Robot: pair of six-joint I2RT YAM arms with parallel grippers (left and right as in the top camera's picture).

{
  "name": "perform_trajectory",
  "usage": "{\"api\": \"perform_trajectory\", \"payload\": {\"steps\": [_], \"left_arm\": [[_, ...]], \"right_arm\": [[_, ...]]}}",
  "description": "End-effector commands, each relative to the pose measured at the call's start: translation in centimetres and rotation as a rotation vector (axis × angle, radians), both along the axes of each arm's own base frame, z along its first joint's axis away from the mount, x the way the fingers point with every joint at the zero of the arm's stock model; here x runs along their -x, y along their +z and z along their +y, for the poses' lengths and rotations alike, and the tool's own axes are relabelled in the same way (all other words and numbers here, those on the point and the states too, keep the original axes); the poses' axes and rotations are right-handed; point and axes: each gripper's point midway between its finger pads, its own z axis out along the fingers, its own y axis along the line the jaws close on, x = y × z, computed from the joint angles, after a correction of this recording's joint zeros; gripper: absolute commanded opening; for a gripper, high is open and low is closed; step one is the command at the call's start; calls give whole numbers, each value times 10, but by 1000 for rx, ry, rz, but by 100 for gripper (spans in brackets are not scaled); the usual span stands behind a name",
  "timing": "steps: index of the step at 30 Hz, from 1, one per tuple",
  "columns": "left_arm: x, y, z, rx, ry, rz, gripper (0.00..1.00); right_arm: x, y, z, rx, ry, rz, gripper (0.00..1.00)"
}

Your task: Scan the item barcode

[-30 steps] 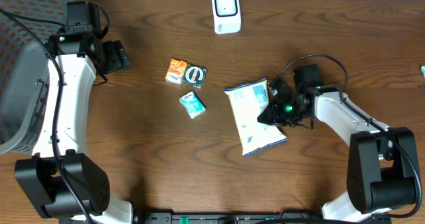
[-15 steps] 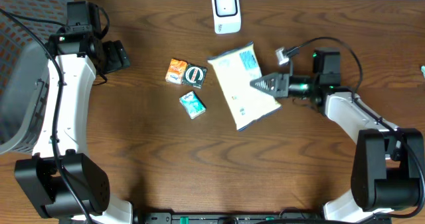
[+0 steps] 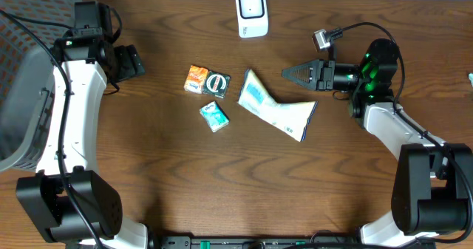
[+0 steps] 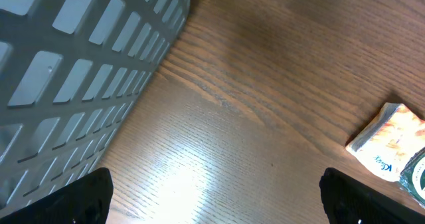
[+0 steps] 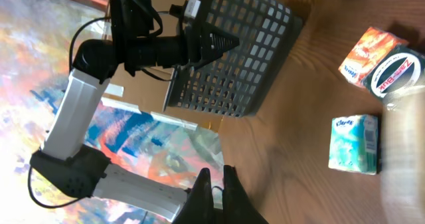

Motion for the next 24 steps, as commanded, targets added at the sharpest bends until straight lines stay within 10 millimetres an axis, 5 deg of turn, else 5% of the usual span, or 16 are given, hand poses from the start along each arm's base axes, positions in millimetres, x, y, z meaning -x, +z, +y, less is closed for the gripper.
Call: {"api": "perform_trajectory", "payload": {"steps": [1,11,17,24], "left_arm": [[1,-6,0,1,-7,18,97],[1,-6,0,1,-7,18,98],[1,-6,0,1,-7,18,97],[1,-6,0,1,-7,18,98]], "right_arm": [[5,9,0,-3,22,-23,1],[-10,8,-2,7,-69,-51,1],[-43,5,-10,38,-266,-106,4],[-84,-13,-32,127,-532,-89,22]]}}
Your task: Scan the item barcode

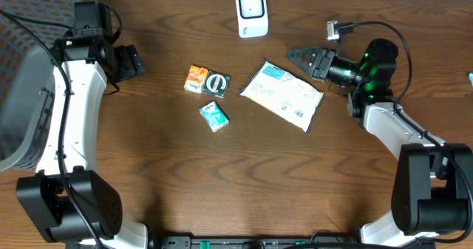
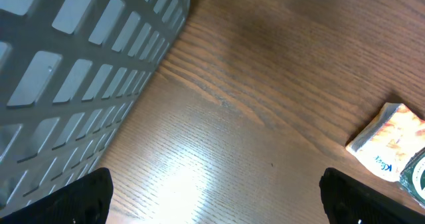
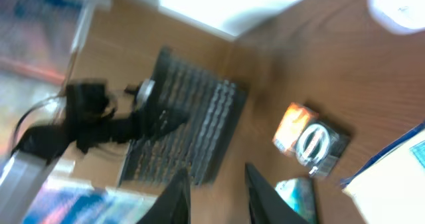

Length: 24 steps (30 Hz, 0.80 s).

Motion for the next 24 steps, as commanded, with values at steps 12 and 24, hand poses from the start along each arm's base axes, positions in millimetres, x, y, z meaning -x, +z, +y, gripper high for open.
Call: {"api": "perform_trajectory", "payload": {"steps": [12,24], "left_arm": [[1,-6,0,1,-7,18,98],[1,-6,0,1,-7,18,98]], "right_arm": [[-53,-31,-58,650,-357,85,28],[-41,-52,-75,971,-337,156,66]]}}
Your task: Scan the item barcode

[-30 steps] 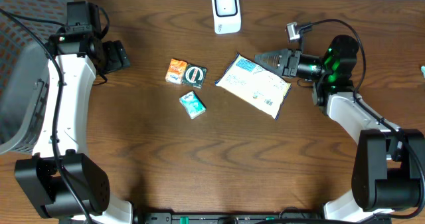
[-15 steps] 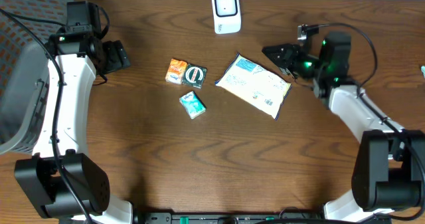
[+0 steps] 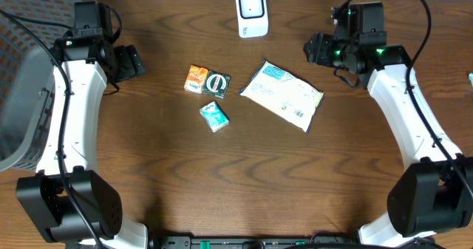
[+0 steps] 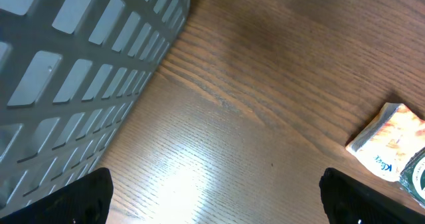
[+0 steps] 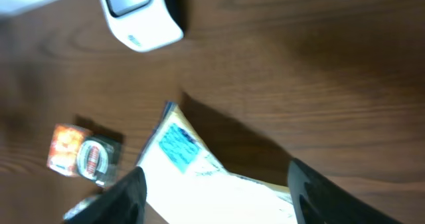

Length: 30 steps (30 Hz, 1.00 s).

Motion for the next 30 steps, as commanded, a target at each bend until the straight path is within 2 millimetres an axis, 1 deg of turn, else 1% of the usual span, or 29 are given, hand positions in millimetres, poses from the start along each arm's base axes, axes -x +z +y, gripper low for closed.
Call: {"api": "perform_trajectory", "payload": {"steps": [1,3,7,9,10,11,16,19,21,23,24,27,30], "left_arm": [[1,-6,0,1,-7,18,98],[1,-6,0,1,-7,18,98],[1,-6,0,1,-7,18,98],[1,-6,0,1,-7,18,97],[1,-6,0,1,-7,18,97],[1,-6,0,1,-7,18,98],[1,-6,0,1,-7,18,98],[1,-6,0,1,-7,18,97],[1,-6,0,1,-7,18,97],[1,-6,0,1,-7,18,97],[1,-6,0,1,-7,18,97],[1,-6,0,1,-7,18,97],[1,-6,0,1,-7,18,98]], "right_arm": [[-2,-18,0,51,55,31,68],[0,-29,5,41,95,81,71],[0,-51,7,59,130,192,76],[-4,-59,8,61,132,219,75],[-6,-61,8,61,131,220,79],[-11,-62,8,56,124,209,99],[-25,-56,10,38,102,150,99],[-30,-53,11,30,92,132,99],[-33,-52,12,53,129,104,99],[-34,-53,14,99,203,71,99],[-35,-56,17,132,257,52,99],[-34,-64,24,164,336,41,99],[-32,-81,29,195,408,50,99]]}}
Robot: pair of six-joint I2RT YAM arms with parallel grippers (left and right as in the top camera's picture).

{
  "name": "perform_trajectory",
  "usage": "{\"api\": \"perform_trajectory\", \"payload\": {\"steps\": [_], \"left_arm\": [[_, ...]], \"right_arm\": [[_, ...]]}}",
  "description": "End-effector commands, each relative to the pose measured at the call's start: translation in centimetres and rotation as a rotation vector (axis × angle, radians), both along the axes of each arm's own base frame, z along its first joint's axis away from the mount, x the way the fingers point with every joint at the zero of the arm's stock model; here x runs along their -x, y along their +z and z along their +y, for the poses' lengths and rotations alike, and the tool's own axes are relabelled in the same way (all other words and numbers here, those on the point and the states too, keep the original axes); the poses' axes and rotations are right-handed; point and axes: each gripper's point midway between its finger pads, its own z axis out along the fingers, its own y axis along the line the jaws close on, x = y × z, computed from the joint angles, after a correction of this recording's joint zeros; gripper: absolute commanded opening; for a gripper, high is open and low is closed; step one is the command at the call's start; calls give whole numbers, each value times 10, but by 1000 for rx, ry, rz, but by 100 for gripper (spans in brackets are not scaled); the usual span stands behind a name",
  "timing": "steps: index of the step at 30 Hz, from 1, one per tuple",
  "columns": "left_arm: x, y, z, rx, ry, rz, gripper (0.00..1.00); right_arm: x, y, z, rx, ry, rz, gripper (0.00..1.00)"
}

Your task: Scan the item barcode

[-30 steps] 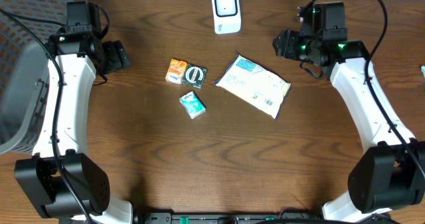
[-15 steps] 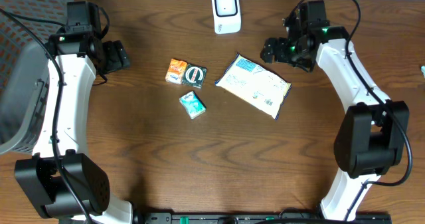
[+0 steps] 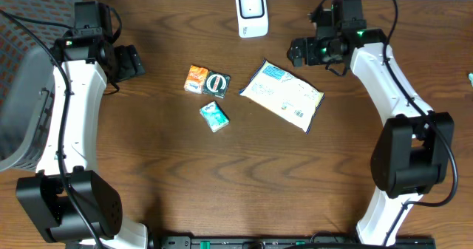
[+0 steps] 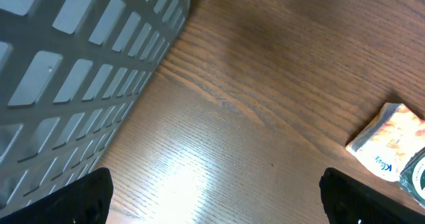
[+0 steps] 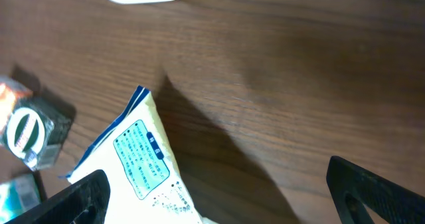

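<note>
A flat white packet (image 3: pixel 281 95) with a blue printed label lies in the middle of the wooden table; its label corner (image 5: pixel 136 159) shows in the right wrist view. The white scanner (image 3: pixel 251 12) stands at the back edge, and its lower rim is seen from the right wrist. My right gripper (image 3: pixel 299 51) hangs open just behind the packet's back right edge, with nothing between its fingers (image 5: pixel 368 191). My left gripper (image 3: pixel 133 63) is open at the far left, beside the basket, away from the packet.
A grey mesh basket (image 3: pixel 22 94) fills the left edge. Left of the packet lie an orange pack (image 3: pixel 196 78), a black round-labelled item (image 3: pixel 216 83) and a teal tissue pack (image 3: pixel 214 116). The orange pack (image 4: pixel 388 141) also shows in the left wrist view.
My right gripper has shifted a little to the left and lower, closer to the packet's back edge, still open. The packet and the left arm have not moved.
My right gripper was shut, pointing at the packet, which was bent and partly raised. Then the packet lay flat, label side up, nearer the scanner. Then the gripper stood open behind the packet's right end, and now sits closer to it. The left arm stayed still.
</note>
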Motion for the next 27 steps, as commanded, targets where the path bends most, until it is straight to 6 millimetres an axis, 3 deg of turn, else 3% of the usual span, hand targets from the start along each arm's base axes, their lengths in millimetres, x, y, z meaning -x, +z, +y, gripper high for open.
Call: {"api": "perform_trajectory", "payload": {"steps": [1,11,14,27], "left_arm": [[1,-6,1,1,-6,18,97],[1,-6,0,1,-7,18,98],[1,-6,0,1,-7,18,98],[1,-6,0,1,-7,18,97]], "right_arm": [[-2,-21,13,48,150,-7,99],[30,-75,44,-88,402,120,99],[43,-75,50,-127,451,148,99],[80,-89,40,-109,439,319,94]]}}
